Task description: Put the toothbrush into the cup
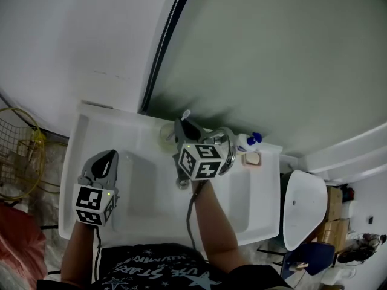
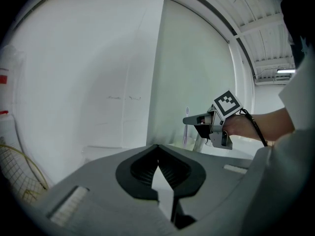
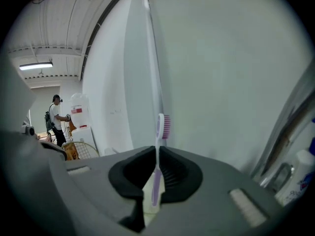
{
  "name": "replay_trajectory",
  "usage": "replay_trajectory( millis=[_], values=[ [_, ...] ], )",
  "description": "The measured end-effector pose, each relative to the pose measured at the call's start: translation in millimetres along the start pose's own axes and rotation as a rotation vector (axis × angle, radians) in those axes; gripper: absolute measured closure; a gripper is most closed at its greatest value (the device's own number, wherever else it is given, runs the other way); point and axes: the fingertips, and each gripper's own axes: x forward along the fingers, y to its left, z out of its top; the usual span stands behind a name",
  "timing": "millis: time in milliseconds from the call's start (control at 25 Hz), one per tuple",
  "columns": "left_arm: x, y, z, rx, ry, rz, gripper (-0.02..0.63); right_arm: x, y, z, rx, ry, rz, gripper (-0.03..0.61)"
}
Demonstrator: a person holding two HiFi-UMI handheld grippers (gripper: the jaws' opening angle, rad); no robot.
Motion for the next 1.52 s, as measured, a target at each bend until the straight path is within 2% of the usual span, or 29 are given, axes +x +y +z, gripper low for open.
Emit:
replay_trajectory(
  millis=[480, 760, 840, 920, 1160, 1360, 1520],
  values=[
    [10, -3, -16, -0.013, 0.033, 0.001, 0.606, 17, -2, -36, 0.049, 0.090, 0.059, 0.554],
    [11, -3, -21, -0.013, 0.043, -0.003, 0.606, 21, -8, -38, 0.065, 0.086, 0.049, 0.552],
    [11, -3, -22, -0.012, 0.044, -0.004, 0.606, 21, -9, -38, 0.065, 0.088, 0.046, 0.508],
    [11, -3, -22, -0.013, 0.043, -0.006, 0.606, 21, -10, -40, 0.065, 0.091, 0.043, 0.502],
    [11, -5, -21, -0.014, 0.035, -0.014, 0.606, 22, -9, -46, 0.070, 0.113, 0.042, 0.414],
    [8, -7, -17, -0.013, 0.022, -0.014, 0.606, 20, -10, -46, 0.073, 0.114, -0.004, 0.349],
    [1, -8, -12, -0.010, 0.007, -0.007, 0.606, 13, -11, -44, 0.067, 0.113, -0.033, 0.337]
  ],
)
